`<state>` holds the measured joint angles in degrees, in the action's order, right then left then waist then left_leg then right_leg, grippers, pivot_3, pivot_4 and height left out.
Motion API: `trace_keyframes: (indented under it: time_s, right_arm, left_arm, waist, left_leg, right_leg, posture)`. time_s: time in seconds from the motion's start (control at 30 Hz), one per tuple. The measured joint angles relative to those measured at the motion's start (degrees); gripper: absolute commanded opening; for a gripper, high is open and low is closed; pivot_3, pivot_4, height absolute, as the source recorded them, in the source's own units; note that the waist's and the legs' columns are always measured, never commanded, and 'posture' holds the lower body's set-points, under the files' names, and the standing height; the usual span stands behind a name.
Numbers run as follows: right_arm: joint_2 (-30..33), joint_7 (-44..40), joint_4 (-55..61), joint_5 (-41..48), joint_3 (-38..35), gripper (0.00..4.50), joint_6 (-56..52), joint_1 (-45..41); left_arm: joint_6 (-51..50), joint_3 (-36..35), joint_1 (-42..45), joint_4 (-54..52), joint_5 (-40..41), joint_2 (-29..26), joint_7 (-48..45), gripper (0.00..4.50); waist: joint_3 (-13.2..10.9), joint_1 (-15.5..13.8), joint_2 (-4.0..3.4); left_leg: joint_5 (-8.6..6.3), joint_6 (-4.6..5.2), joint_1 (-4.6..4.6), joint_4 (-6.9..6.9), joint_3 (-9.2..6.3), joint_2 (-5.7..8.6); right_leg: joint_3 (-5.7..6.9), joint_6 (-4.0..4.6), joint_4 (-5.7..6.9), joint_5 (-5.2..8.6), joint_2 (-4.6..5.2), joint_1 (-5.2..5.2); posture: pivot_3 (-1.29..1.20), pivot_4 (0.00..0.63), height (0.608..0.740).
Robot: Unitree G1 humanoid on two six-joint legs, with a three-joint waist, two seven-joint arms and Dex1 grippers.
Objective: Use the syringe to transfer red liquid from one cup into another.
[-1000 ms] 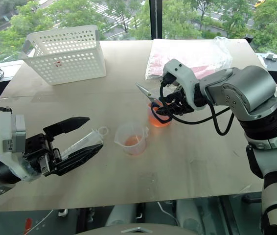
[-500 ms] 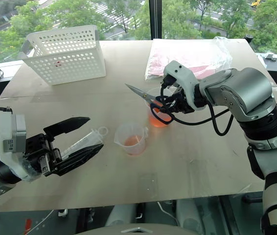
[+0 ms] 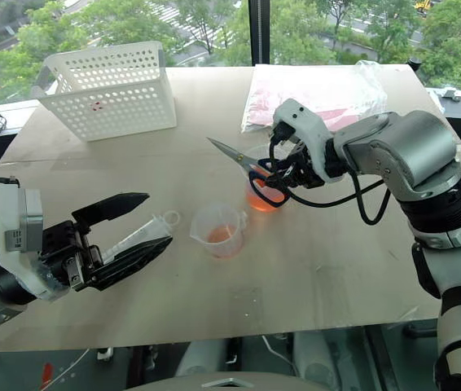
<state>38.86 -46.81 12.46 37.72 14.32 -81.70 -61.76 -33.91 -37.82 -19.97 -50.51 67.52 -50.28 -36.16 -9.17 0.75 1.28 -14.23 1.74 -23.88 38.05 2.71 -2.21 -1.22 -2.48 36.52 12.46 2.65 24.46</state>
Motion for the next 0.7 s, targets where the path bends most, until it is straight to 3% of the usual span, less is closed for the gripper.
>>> trace_keyframes:
  time_s: [0.2, 0.33, 0.43, 0.57, 0.7]
  right_arm:
    - [1.44, -1.12, 0.34, 4.77, -8.43, 0.83, -2.45, 0.11]
    - [9.99, -0.35, 1.94, 5.77, -15.85, 0.83, -4.46, 7.32]
    - [16.91, 1.88, 0.71, 1.58, -18.14, 0.83, -1.25, 18.03]
    - [16.74, 4.86, -4.65, -3.68, -17.43, 0.83, 5.23, 27.17]
    - [14.17, 7.43, -12.08, -8.58, -16.16, 0.83, 11.08, 28.88]
  left_arm:
    - [0.0, 0.12, 0.18, -0.37, 0.19, -0.05, 0.15, 4.5]
    - [0.11, 1.33, 2.15, -0.83, 0.82, -0.96, -0.38, 4.5]
    - [0.07, 4.25, 6.26, -0.74, 2.41, -2.61, -0.32, 4.5]
    - [0.02, 9.35, 12.44, -0.67, 3.68, -3.49, 0.17, 4.5]
    - [-0.23, 13.82, 17.4, -0.15, 4.69, -3.66, 1.06, 4.5]
  waist:
    - [0.0, 0.18, 0.01]
    - [-0.02, -1.1, 0.07]
    - [-0.01, -1.35, 0.08]
    - [-0.01, -0.91, 0.07]
    - [-0.04, 0.21, 0.03]
  left_leg:
    - [0.0, 0.0, 0.02, -0.01, 0.01, 0.01]
    - [0.0, 0.0, -0.05, 0.0, 0.01, 0.03]
    - [0.0, 0.01, -0.04, 0.0, 0.12, 0.08]
    - [0.0, 0.01, 0.02, 0.03, 0.17, 0.12]
    - [0.0, 0.01, 0.11, 0.04, 0.14, 0.08]
  right_leg:
    - [-0.04, 0.0, 0.0, 0.0, -0.01, 0.0]
    - [0.11, 0.01, -0.17, 0.01, 0.06, -0.05]
    - [-0.03, -0.01, -0.21, 0.0, 0.09, -0.07]
    - [-0.08, -0.03, -0.12, -0.01, -0.03, -0.08]
    - [-0.21, -0.03, 0.01, -0.01, -0.23, -0.07]
  posture:
    - [0.0, 0.15, 0.74]
    - [0.0, 0.15, 0.74]
    - [0.0, 0.15, 0.74]
    - [0.0, 0.15, 0.74]
    - [0.0, 0.15, 0.74]
